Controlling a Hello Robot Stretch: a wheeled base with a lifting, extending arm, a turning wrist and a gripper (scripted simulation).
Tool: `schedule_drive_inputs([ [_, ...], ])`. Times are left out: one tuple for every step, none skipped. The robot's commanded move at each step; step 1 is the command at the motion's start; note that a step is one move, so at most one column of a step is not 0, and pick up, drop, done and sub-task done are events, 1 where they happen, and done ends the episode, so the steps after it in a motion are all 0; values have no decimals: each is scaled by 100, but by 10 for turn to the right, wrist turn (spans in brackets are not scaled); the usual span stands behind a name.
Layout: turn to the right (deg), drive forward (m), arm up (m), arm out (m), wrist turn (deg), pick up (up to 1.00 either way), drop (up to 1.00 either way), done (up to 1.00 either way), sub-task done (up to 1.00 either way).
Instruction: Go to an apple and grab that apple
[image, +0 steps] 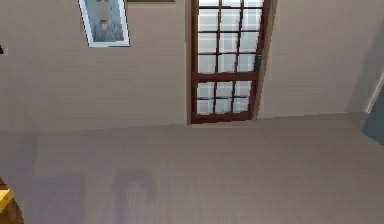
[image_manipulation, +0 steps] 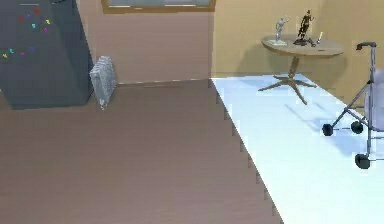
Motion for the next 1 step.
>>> schedule_drive_inputs([
  [0, 15, 0, 0, 0, 0, 0, 0, 0],
])
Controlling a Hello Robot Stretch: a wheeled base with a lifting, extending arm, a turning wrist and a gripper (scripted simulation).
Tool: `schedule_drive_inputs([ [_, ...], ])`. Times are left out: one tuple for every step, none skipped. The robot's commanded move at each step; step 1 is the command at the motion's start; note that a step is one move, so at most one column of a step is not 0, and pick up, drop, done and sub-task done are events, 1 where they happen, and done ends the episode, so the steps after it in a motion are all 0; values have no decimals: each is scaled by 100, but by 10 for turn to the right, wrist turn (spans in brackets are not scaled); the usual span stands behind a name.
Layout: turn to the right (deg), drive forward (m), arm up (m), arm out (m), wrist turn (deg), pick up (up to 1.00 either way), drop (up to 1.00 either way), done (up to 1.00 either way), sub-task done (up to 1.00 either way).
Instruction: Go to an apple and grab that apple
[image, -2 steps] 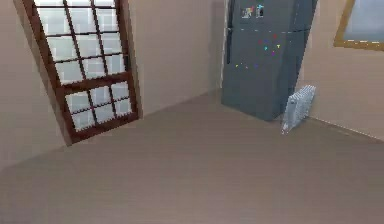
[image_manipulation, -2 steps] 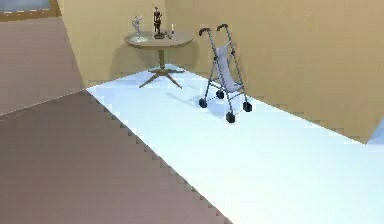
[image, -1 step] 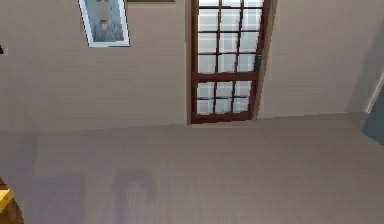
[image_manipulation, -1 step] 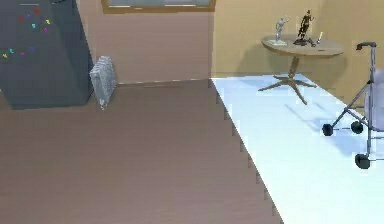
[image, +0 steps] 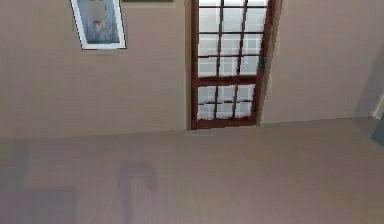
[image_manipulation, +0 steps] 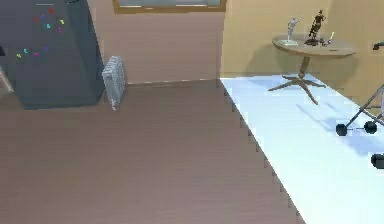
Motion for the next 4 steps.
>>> schedule_drive_inputs([
  [-450, 0, 0, 0, 0, 0, 0, 0, 0],
  [-450, 0, 0, 0, 0, 0, 0, 0, 0],
  [-450, 0, 0, 0, 0, 0, 0, 0, 0],
  [-300, 0, 0, 0, 0, 0, 0, 0, 0],
])
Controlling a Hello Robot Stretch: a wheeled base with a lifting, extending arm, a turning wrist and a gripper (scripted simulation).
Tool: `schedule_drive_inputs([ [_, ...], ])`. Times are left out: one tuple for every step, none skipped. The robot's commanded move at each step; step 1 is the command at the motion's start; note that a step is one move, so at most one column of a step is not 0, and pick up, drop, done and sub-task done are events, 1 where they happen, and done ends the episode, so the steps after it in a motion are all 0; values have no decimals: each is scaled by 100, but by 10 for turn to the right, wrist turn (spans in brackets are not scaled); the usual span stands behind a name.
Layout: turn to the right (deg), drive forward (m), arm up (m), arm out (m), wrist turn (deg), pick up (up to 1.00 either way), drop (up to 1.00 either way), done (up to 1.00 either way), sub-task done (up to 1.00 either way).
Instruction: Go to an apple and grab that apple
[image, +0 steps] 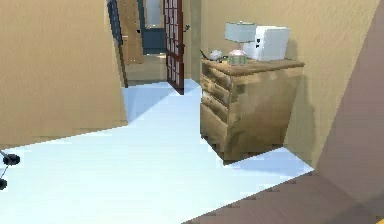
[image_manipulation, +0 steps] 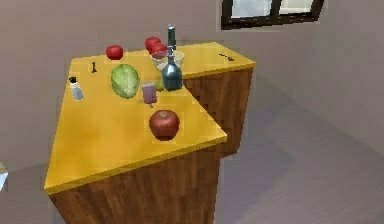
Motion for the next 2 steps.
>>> schedule_drive_inputs([
  [0, 0, 50, 0, 0, 0, 0, 0, 0],
  [0, 0, 38, 0, 0, 0, 0, 0, 0],
])
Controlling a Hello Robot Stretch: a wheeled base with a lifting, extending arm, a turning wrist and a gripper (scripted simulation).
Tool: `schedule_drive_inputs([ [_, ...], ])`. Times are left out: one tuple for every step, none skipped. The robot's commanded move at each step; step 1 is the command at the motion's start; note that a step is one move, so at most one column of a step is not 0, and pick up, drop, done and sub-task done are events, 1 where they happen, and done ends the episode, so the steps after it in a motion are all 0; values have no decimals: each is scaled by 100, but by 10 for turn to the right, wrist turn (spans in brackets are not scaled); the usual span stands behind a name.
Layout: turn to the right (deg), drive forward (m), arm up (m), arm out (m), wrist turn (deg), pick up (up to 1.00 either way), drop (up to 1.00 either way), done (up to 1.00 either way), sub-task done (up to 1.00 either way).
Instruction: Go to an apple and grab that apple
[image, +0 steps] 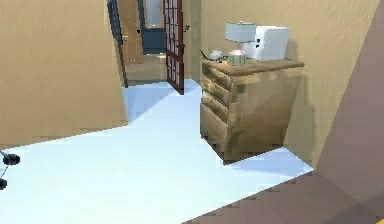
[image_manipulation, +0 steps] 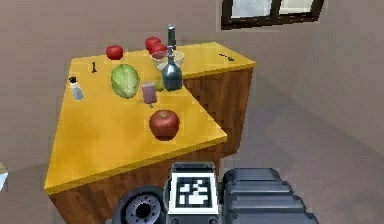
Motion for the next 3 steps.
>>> schedule_drive_inputs([
  [0, 0, 0, 26, 0, 0, 0, 0, 0],
  [0, 0, 0, 0, 450, 0, 0, 0, 0],
  [0, 0, 0, 0, 450, 0, 0, 0, 0],
])
